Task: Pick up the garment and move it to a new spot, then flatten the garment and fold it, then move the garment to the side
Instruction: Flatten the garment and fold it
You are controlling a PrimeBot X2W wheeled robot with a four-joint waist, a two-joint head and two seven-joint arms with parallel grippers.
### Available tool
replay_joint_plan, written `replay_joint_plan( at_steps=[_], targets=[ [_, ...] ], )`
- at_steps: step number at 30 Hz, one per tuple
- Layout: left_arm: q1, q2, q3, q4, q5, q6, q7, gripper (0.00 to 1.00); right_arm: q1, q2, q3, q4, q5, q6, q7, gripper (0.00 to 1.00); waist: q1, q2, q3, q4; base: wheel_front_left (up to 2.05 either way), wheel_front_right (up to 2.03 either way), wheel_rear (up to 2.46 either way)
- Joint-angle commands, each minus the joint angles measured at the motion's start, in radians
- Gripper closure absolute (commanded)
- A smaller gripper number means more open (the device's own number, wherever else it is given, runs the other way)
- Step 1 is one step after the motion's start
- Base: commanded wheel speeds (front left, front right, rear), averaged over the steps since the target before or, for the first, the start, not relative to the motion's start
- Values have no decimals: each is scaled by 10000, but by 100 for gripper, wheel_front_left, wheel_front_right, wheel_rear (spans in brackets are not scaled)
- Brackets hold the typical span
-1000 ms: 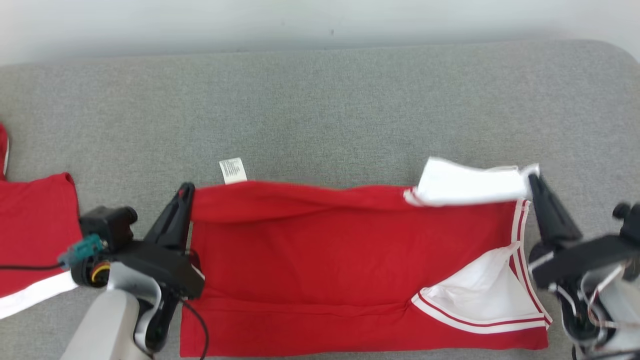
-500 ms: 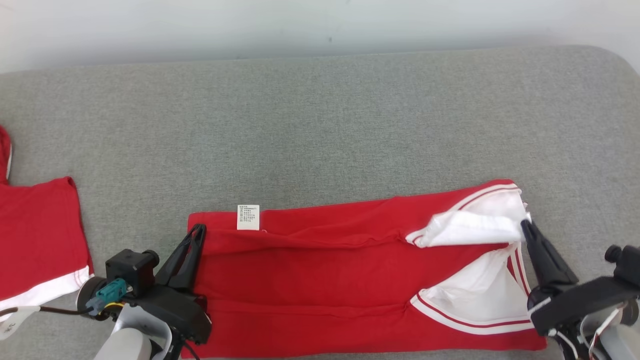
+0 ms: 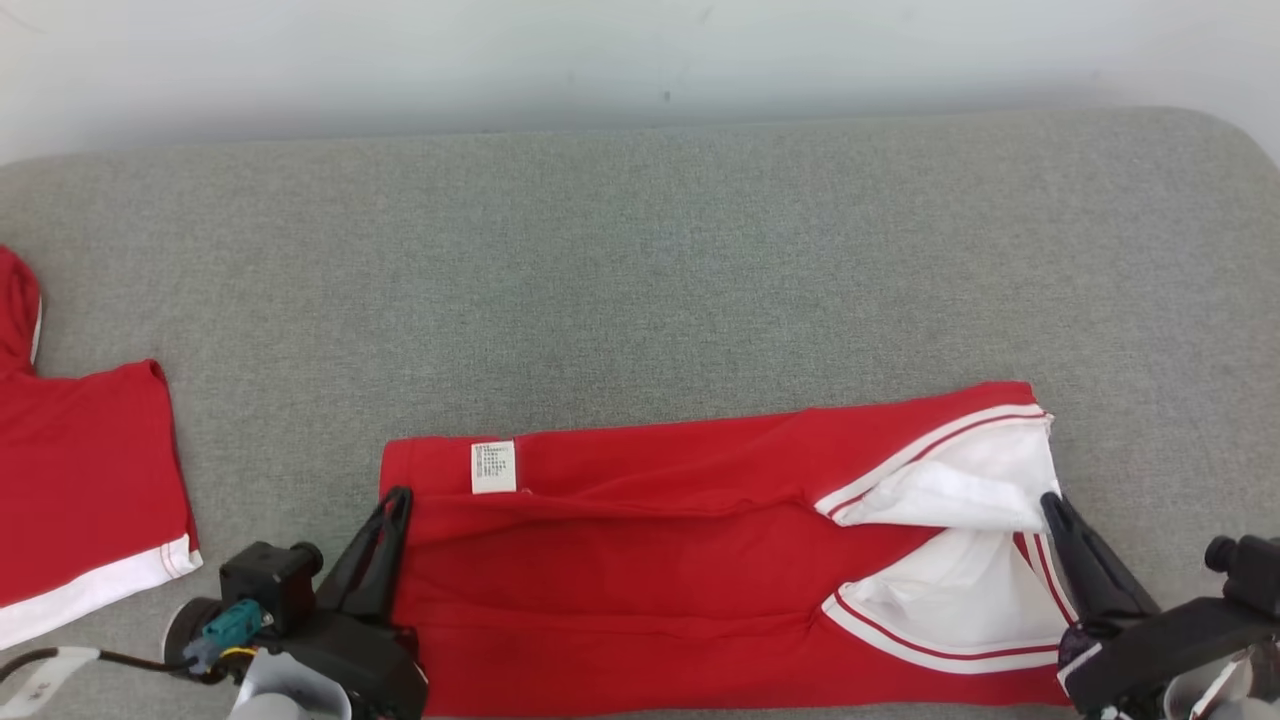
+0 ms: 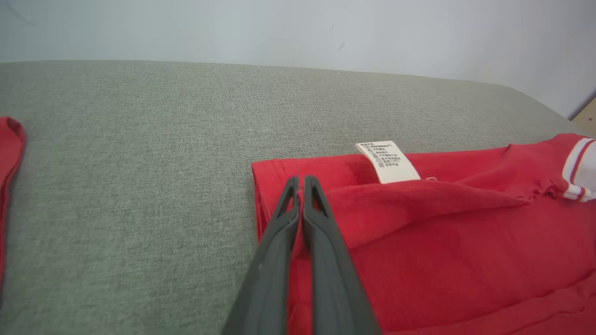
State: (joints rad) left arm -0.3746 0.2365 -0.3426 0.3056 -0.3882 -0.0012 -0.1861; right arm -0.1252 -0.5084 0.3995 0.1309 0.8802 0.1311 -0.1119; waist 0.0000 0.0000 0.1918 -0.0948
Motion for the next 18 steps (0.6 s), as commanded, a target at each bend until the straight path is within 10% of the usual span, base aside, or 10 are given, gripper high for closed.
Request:
replay_joint_plan(
  at_steps=[1,3,4,5,18],
  targets=[
    [156,-15,-38,83,-31,26,-87,100,217,105,-116,32,-160,-6,80,100,0,0,-57,2,0,0,0],
    [210,-25,-28,181,-57,45,-132,100,243,203,-267,84,-351,-6,141,100,0,0,-91,-5,0,0,0],
    [295,-21,-30,228,-16,124,-191,61,310,349,-411,75,-548,-6,114,41,0,0,-126,1,0,0,0],
    [325,-32,3,214,-13,178,-245,0,363,426,-466,50,-572,-6,101,0,0,0,-142,8,0,0,0],
    [889,-111,414,-249,-153,600,-672,0,715,777,-1309,-303,-918,-6,-95,0,0,0,-352,230,0,0,0]
  ],
)
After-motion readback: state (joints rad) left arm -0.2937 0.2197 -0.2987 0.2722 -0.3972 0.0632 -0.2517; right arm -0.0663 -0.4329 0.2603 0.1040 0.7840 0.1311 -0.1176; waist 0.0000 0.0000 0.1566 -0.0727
